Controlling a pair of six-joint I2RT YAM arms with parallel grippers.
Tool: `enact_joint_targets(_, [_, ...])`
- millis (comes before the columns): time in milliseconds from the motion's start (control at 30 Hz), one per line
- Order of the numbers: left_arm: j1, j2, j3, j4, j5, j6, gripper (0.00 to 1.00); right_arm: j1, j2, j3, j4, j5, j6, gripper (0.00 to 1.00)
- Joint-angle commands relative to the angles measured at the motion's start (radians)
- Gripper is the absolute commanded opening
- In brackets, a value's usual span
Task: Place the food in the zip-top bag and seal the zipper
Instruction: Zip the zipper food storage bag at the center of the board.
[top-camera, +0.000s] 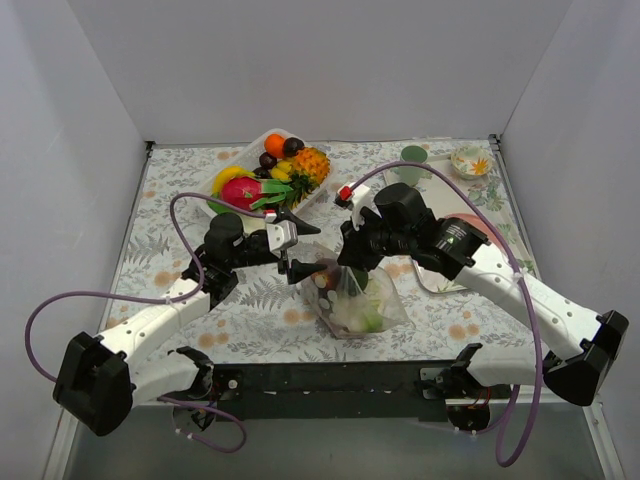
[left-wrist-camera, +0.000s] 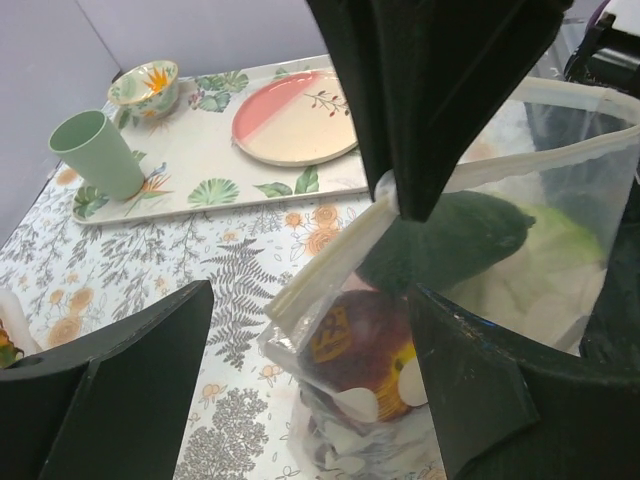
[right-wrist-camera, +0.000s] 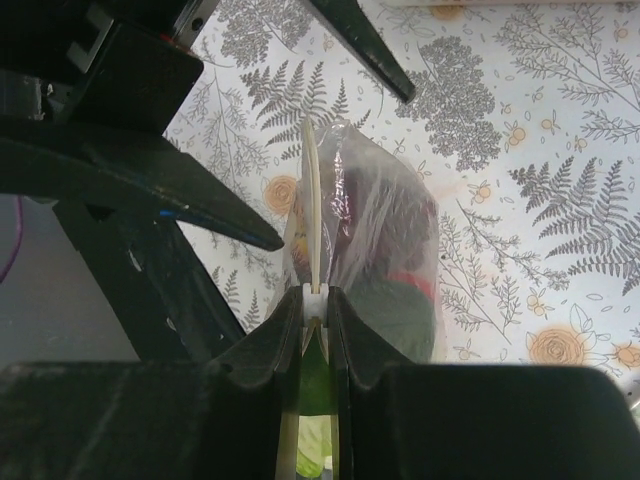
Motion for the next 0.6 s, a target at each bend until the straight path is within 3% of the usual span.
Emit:
enact_joint_targets(0, [0.0, 0.005, 0.029, -0.02, -0.022, 0.033, 0.77, -0.002, -0.065, -0.019, 0.07, -0.05, 0.012, 0.16])
enact_joint_targets(233, [0.0, 0.024, 0.04, -0.003, 0.059, -0.023, 0.7, -0.002, -0.083, -0.042, 0.083, -0.047, 0.012, 0.16])
enact_joint_targets(567, [-0.004, 0.068, 0.06, 0.01, 0.112, -0.08, 0.45, -0.002, -0.087, -0.056, 0.096, -0.036, 0.013, 0.16])
